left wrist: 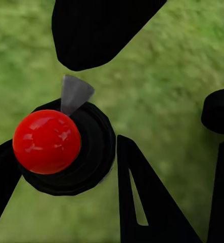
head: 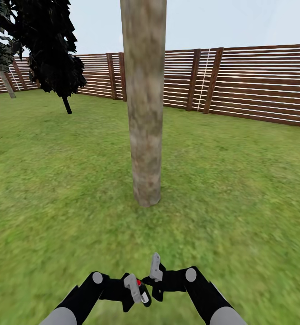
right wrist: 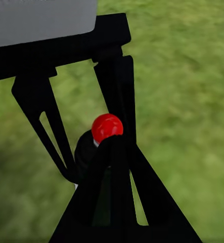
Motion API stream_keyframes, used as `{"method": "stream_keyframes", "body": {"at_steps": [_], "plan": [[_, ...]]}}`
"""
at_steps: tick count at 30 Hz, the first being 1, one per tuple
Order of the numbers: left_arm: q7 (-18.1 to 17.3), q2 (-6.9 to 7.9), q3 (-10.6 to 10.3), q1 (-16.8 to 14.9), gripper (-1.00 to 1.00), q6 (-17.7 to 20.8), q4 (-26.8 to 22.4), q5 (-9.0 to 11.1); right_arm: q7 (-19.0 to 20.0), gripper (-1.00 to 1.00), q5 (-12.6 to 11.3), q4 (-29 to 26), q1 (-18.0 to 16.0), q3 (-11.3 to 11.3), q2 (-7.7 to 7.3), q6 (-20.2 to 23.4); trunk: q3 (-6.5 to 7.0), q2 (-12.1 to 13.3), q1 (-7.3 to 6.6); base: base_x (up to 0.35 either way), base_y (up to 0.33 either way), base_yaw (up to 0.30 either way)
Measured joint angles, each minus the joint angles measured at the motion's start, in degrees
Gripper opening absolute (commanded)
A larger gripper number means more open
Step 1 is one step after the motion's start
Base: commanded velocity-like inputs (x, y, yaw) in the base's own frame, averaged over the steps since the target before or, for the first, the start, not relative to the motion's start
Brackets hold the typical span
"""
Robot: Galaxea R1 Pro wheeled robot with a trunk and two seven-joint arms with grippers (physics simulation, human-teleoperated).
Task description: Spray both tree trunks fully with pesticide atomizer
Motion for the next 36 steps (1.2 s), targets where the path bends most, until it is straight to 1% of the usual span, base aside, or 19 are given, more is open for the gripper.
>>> {"method": "stream_keyframes", "body": {"at_steps": [10, 14, 16, 28, 31, 33, 35, 36], "plan": [[0.0, 0.0, 0.0, 0.0, -1.0, 0.0, 0.0, 0.1, 0.0, -1.0, 0.0, 0.0, 0.0, 0.0, 0.0, 0.0, 0.0, 0.0, 0.0, 0.0, 0.0, 0.0], [-2.5, 0.0, 0.0, 0.0, -1.0, 0.0, -0.1, 0.8, 0.0, -1.0, 0.0, 0.0, 0.0, 0.0, -0.01, 0.0, 0.0, 0.0, 0.0, 0.0, 0.0, 0.0], [-3.0, 0.06, 0.0, 0.0, -1.0, 0.0, -0.2, 1.0, 0.0, -1.0, 0.0, 0.0, 0.0, 0.0, -0.01, 0.0, 0.0, 0.0, 0.0, 0.0, 0.0, 0.0], [-3.2, 0.17, 0.0, 0.0, -1.0, 0.0, -0.2, 1.1, 0.0, -1.0, 0.0, 0.0, 0.0, 0.0, 0.0, 0.0, 0.0, 0.0, 0.0, 0.0, 0.0, 0.0], [-3.2, 0.78, -0.1, 0.2, -1.0, 0.0, 0.0, 0.6, 0.0, -1.0, 0.0, 0.0, 0.0, 0.0, -0.02, 0.0, 0.0, 0.0, 0.0, 0.0, 0.0, 0.0], [-3.1, 1.74, -0.2, 0.3, -1.0, 0.1, 0.0, 0.3, 0.0, -1.0, 0.0, 0.0, 0.0, 0.0, -0.05, 0.0, 0.0, 0.0, 0.0, 0.0, 0.0, 0.0], [-3.1, 4.57, -0.1, 0.4, -1.0, 0.1, -0.1, -0.3, 0.0, -1.0, 0.0, 0.0, 0.0, 0.0, -0.07, 0.0, 0.0, 0.0, 0.0, 0.0, 0.0, 0.0], [-3.2, 5.6, -0.1, 0.5, -1.0, 0.1, -0.1, -0.4, 0.0, -1.0, 0.0, 0.0, 0.0, 0.0, -0.07, 0.0, 0.0, 0.0, 0.0, 0.0, 0.0, 0.0]]}}
